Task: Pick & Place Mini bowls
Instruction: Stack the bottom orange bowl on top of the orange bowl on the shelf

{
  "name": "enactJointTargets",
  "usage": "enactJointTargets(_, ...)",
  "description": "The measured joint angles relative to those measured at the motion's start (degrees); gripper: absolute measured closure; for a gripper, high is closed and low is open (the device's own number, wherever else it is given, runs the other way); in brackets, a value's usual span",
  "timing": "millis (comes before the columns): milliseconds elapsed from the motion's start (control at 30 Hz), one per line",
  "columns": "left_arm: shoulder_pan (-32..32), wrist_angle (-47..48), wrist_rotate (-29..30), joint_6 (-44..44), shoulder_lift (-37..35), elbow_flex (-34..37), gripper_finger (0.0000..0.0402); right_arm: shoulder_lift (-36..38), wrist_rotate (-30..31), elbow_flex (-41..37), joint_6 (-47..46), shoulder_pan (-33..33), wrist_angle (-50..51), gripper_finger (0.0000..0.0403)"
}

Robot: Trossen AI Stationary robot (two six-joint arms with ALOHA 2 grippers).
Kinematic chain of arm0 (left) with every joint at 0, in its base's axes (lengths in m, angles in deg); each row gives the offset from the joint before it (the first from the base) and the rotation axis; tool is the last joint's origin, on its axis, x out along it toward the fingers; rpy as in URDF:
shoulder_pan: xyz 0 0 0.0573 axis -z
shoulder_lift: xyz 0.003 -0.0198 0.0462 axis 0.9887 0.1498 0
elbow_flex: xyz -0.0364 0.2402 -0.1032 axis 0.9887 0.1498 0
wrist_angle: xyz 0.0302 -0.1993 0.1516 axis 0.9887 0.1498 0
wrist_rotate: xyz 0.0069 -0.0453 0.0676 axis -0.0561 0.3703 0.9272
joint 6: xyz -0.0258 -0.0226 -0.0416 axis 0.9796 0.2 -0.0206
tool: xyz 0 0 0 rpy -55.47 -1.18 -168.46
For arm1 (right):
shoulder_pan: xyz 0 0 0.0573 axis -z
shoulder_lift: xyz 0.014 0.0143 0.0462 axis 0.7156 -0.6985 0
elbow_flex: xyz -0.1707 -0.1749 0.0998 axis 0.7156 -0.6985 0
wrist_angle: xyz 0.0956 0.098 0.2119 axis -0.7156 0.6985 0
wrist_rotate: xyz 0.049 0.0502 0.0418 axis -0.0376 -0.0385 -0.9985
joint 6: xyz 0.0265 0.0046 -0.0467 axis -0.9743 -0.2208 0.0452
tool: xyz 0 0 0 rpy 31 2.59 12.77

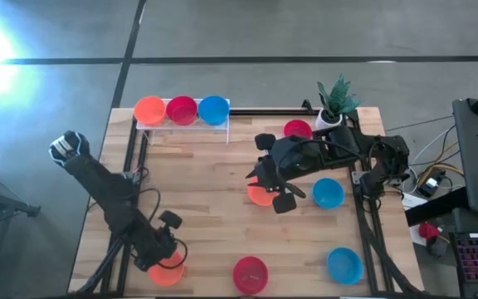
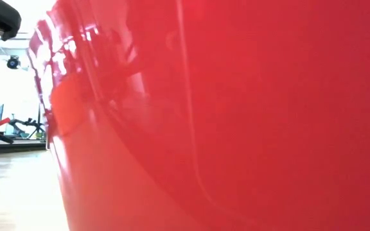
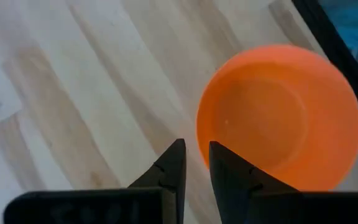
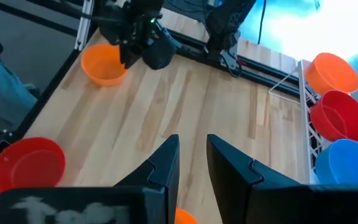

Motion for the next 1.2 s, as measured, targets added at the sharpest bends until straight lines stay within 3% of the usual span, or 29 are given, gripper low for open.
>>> enactJointTargets(433, 0.21, -3.32, -0.03, -0.85, 6.68, 0.00, 0.0338, 0.00, -0.02, 0.00, 0.50, -0.02, -0.02, 0.0323)
enactJointTargets(1200, 0.19, -5.57, 0.57, -0.65, 10.56, 1.07, 0.0338, -0.02, -0.04, 0.00, -1.28, -0.02, -0.02, 0.0323)
